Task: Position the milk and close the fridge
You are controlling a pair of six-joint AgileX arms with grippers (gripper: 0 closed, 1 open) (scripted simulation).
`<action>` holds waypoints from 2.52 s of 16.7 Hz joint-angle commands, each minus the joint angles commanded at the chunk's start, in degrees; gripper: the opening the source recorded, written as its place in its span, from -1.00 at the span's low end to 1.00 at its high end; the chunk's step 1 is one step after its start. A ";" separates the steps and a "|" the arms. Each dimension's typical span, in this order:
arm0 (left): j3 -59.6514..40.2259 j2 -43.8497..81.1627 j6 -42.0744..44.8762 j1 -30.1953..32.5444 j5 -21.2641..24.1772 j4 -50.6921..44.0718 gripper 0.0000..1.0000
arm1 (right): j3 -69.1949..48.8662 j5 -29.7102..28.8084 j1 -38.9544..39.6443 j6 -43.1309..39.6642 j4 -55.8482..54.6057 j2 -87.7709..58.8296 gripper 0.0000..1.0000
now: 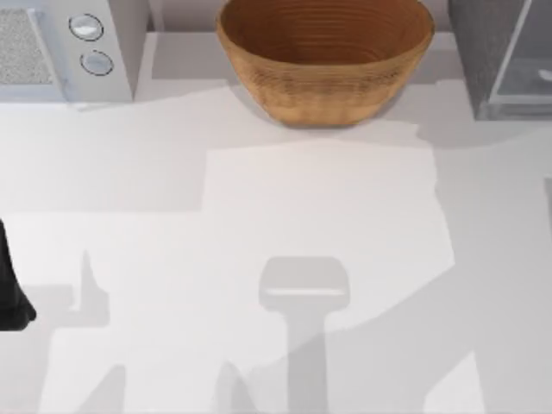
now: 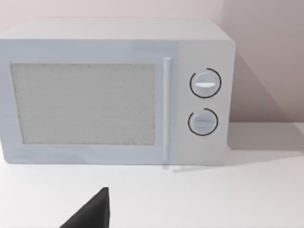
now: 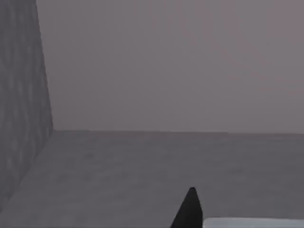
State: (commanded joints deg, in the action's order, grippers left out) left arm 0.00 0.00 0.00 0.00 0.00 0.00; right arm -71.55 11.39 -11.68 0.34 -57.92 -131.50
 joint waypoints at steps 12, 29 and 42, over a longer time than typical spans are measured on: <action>0.00 0.00 0.00 0.00 0.00 0.00 1.00 | -0.11 0.02 -0.11 0.00 0.05 -0.11 -0.85; 0.00 0.00 0.00 0.00 0.00 0.00 1.00 | -0.11 0.02 -0.11 0.00 0.05 -0.11 1.00; 0.00 0.00 0.00 0.00 0.00 0.00 1.00 | 15.84 -4.08 6.58 -2.41 8.49 19.17 1.00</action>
State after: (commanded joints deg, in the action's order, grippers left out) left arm 0.00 0.00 0.00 0.00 0.00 0.00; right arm -55.70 7.31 -5.09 -2.08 -49.44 -112.34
